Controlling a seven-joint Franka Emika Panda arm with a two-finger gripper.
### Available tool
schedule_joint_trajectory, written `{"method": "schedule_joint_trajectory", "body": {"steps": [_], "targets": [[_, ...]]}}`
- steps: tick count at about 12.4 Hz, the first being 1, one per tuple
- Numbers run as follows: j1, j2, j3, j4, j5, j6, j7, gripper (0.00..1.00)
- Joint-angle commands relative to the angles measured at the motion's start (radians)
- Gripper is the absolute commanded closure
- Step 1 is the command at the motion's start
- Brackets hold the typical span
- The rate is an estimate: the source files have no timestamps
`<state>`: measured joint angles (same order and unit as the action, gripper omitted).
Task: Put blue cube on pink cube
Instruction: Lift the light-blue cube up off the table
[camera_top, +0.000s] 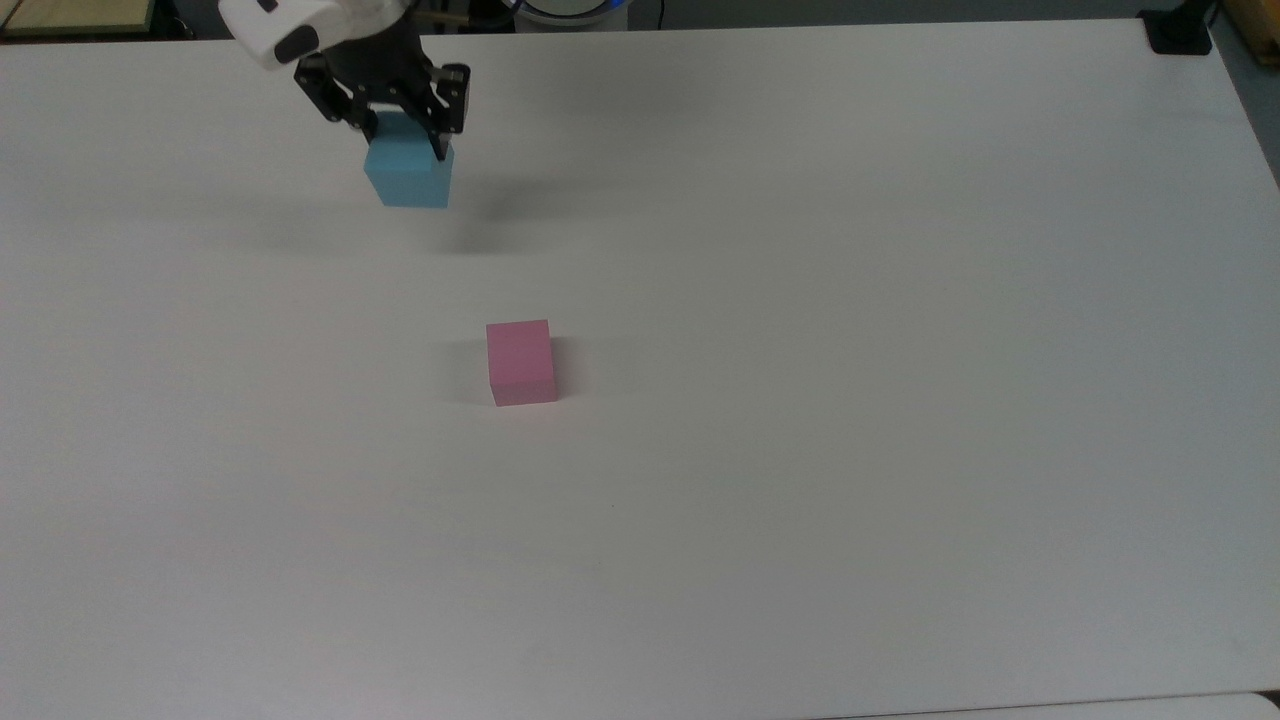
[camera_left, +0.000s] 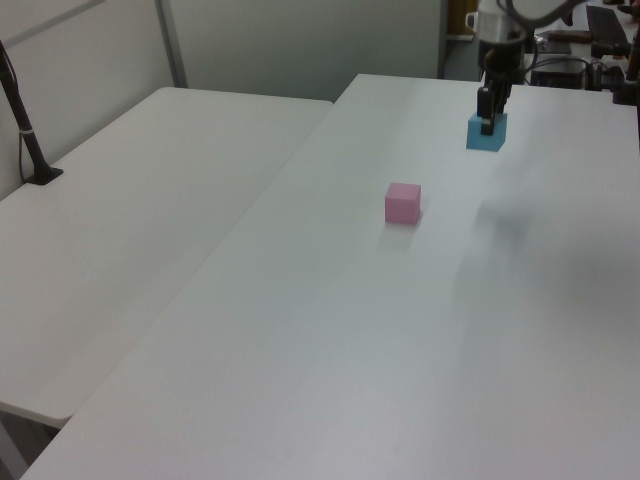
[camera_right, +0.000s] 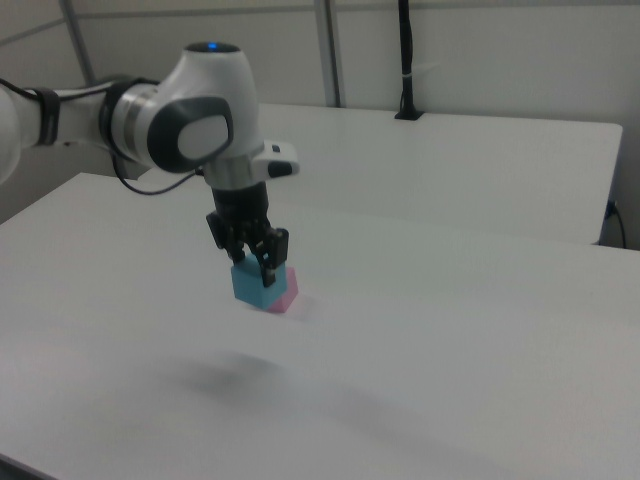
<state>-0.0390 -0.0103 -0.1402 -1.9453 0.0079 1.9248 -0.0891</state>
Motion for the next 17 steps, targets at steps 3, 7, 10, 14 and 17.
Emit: {"method": "schedule_joint_trajectory", "body": {"steps": [3,7,10,14,17], "targets": [[0.028,0.006,0.021,0.213,0.026,-0.185,0.054,0.47],[0.063,0.021,0.031,0.299,0.024,-0.194,0.058,0.47],[0.077,0.05,0.03,0.347,0.026,-0.193,0.084,0.47],[0.1,0.154,0.03,0.448,0.026,-0.193,0.139,0.47],[0.136,0.252,0.03,0.503,0.017,-0.185,0.183,0.47]]}}
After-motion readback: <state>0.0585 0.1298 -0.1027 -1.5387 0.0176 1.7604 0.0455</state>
